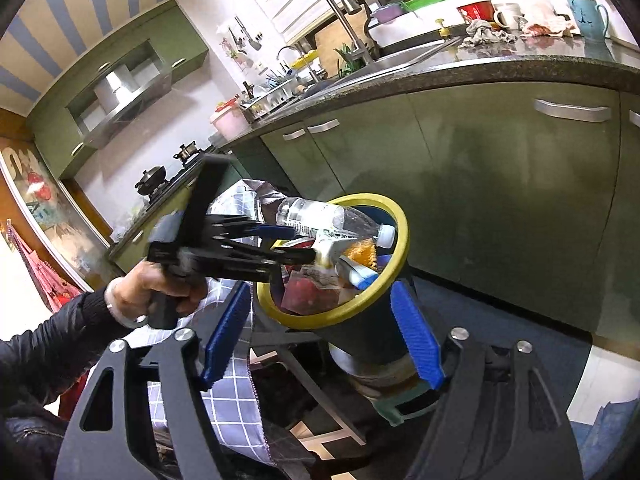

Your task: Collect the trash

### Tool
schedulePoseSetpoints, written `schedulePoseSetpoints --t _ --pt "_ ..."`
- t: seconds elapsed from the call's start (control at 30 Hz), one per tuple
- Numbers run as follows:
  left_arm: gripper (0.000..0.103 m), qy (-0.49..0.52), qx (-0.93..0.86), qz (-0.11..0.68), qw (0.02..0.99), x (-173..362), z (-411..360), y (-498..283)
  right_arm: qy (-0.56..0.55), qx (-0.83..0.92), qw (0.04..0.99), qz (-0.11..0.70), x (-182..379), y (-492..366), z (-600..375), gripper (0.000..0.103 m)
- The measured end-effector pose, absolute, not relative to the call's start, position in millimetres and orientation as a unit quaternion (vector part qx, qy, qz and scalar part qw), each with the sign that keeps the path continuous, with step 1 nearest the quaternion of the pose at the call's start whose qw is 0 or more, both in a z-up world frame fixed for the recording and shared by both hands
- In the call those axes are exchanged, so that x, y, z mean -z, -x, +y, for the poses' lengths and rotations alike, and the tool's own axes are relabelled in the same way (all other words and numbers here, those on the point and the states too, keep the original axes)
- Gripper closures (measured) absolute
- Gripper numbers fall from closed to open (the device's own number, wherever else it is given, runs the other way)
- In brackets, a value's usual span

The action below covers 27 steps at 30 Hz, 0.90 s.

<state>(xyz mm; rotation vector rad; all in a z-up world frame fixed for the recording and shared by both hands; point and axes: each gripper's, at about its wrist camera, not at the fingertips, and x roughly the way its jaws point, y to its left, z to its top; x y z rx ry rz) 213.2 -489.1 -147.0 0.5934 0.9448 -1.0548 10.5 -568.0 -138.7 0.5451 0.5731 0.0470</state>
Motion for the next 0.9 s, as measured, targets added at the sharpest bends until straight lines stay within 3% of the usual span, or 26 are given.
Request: schedulePoseSetpoints --t 0.1,0.23,0.57,0.8,0.9 --pt "0.017 -0.236 0.443 0.401 0.766 114.3 -442.7 -209.8 -0.259 -0.032 0.924 0.28 135.0 -14.7 -562.0 0.03" --pt "0.007 -0.183 0.403 0.368 0.818 71.7 -367.9 -194.4 -0.232 -0.041 0.929 0.285 125.9 -22.9 -542.9 0.03" --pt "0.007 -0.109 0.187 0.317 0.924 26.7 -162.3 -120.0 -0.129 -0.092 0.941 0.299 96.6 -44.3 -456.7 0.017" --pt "0.007 -0.034 0.07 0.292 0.953 18.7 -61.9 -69.7 -0.107 -0.098 0.95 0.276 71.9 -45.8 -403.9 0.005" --pt "0.007 -0.012 0.023 0.277 0.96 16.0 -36.8 -50.3 -0.078 -0.101 0.955 0.267 62.0 -41.6 -374.9 0.005"
